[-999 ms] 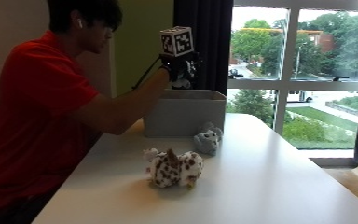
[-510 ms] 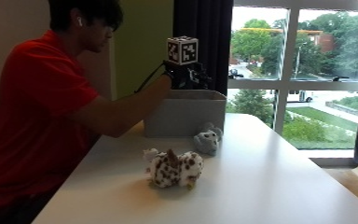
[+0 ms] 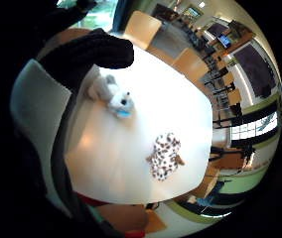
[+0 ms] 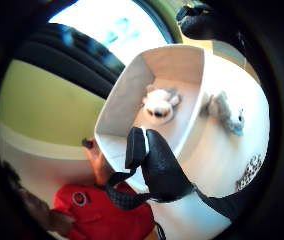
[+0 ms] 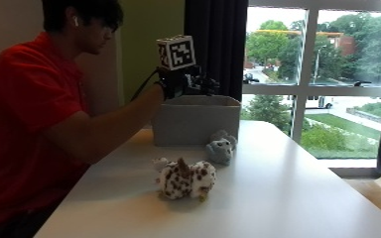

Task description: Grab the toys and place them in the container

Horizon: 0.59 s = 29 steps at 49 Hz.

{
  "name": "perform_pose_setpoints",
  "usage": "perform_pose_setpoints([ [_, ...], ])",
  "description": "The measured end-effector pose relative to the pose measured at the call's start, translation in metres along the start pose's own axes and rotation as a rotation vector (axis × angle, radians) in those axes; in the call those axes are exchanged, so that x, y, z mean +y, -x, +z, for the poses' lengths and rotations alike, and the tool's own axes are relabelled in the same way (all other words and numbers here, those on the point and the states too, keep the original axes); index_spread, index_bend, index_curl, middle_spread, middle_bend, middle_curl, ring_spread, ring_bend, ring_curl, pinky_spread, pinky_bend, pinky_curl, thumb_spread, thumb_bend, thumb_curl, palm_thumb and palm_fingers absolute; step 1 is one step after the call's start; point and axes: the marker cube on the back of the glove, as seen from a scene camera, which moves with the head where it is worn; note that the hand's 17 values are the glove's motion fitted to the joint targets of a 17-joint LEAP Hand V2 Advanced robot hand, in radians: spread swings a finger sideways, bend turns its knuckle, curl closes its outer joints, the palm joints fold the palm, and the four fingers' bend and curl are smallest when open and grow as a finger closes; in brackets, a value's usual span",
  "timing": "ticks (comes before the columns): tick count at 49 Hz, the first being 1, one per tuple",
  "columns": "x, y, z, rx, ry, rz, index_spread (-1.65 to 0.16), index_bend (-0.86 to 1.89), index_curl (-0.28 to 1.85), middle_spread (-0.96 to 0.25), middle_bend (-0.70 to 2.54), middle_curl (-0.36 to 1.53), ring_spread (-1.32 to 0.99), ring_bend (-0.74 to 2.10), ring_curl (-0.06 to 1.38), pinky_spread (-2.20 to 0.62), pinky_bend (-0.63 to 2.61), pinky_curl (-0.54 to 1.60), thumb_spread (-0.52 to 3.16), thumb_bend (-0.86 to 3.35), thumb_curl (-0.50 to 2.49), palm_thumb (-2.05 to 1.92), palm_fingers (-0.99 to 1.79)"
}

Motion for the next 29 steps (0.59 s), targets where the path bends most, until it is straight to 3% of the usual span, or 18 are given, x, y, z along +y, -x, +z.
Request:
perform_pose_setpoints([
  [16, 0.043, -0.054, -0.004, 0.045, 0.015, 0.073, -0.41, 0.19, 0.43, -0.12, 0.29, 0.39, -0.04, 0.39, 0.27, 0.01, 1.00, 0.34, 1.21, -0.03, 0.33, -0.02, 0.12],
  [29, 0.046, -0.055, -0.007, 0.004, -0.006, 0.116, -0.40, 0.18, 0.42, -0.12, 0.28, 0.38, -0.05, 0.38, 0.26, 0.01, 0.96, 0.32, 1.21, -0.03, 0.31, -0.02, 0.13],
])
